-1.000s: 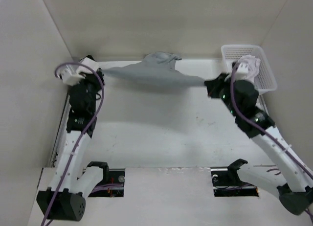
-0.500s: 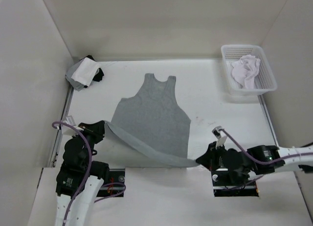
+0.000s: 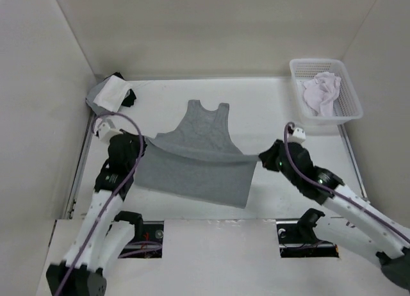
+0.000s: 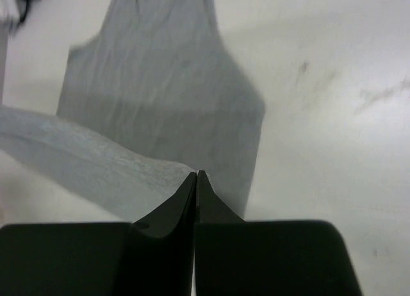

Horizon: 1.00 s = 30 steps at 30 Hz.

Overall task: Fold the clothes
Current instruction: Fold the tank top

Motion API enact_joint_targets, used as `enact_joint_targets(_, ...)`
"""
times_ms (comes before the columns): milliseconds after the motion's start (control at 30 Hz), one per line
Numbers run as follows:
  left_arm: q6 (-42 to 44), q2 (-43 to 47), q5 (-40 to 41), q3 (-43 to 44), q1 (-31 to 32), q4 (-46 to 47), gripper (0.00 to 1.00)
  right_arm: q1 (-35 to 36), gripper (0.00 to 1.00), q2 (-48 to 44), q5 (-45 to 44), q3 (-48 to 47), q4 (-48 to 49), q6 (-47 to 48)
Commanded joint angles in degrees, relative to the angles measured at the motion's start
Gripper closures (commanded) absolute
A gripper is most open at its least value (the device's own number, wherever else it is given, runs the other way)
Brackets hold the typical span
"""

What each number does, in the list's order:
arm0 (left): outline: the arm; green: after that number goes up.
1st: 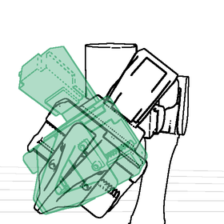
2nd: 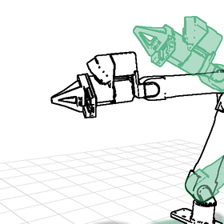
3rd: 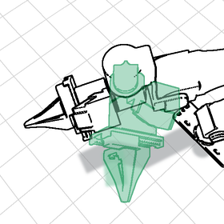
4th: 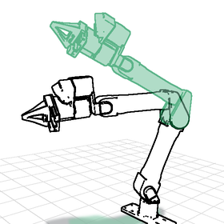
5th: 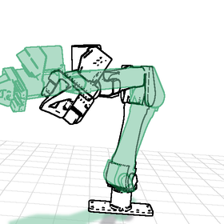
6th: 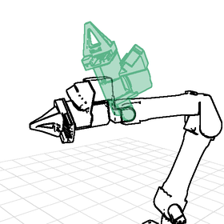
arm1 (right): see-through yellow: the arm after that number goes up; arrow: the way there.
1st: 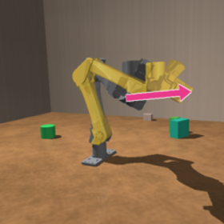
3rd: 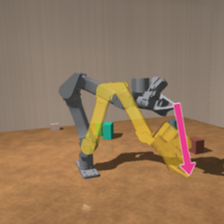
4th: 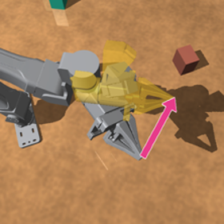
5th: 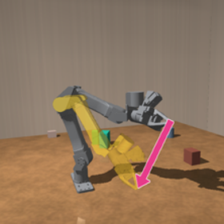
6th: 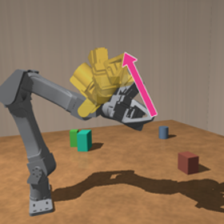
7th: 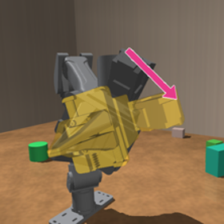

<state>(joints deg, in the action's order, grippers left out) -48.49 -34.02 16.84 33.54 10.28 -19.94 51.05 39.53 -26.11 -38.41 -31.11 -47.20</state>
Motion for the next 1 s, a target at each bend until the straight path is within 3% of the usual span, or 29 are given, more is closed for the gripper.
enact_joint_targets(0,-1.17,-14.71,3.46,2.48,-1.10,22.63,0.98,-16.41,1.00,11.58,18.96,-1.83,24.31,14.23)
enact_joint_targets(67,-0.56,-25.60,3.81,7.22,-1.63,28.88,0.98,-24.34,1.00,20.54,21.88,-5.60,29.86,15.47)
enact_joint_targets(167,-0.38,-40.99,1.89,16.87,-2.85,34.26,0.98,-29.81,1.00,32.94,24.52,-13.85,34.01,16.09)
enact_joint_targets(333,0.85,-61.66,-1.80,35.16,-3.56,33.49,0.97,-35.26,1.00,51.40,28.04,-29.32,34.28,15.92)
enact_joint_targets(433,2.51,-72.47,-5.13,45.97,-3.74,30.33,0.89,-37.38,0.98,62.56,28.66,-39.07,32.53,15.12)
enact_joint_targets(533,3.14,-76.81,-7.17,49.17,-4.09,29.79,0.67,-37.91,0.71,70.14,28.04,-45.33,30.50,13.19)
enact_joint_targets(567,3.14,-75.77,-6.91,47.69,-4.18,29.96,0.64,-37.82,0.63,70.68,27.95,-45.69,29.89,12.66)
enact_joint_targets(633,2.88,-70.60,-5.86,41.47,-4.35,31.27,0.65,-37.73,0.57,68.07,27.78,-42.38,30.49,12.66)
enact_joint_targets(733,1.38,-58.66,-2.18,25.76,-3.22,35.66,0.68,-35.28,0.57,60.52,25.41,-32.47,33.39,12.31)
enact_joint_targets(800,-0.37,-50.05,0.63,13.98,-1.46,37.43,0.71,-32.04,0.67,53.76,24.18,-22.90,36.54,12.22)
enact_joint_targets(900,-4.32,-39.93,1.36,-0.01,-0.31,37.44,0.75,-26.24,0.96,44.79,23.04,-9.44,41.38,10.03)
enact_joint_targets(967,-4.59,-33.60,-0.48,-7.84,-1.27,35.86,0.74,-22.55,0.99,40.38,22.60,-2.75,43.15,8.53)
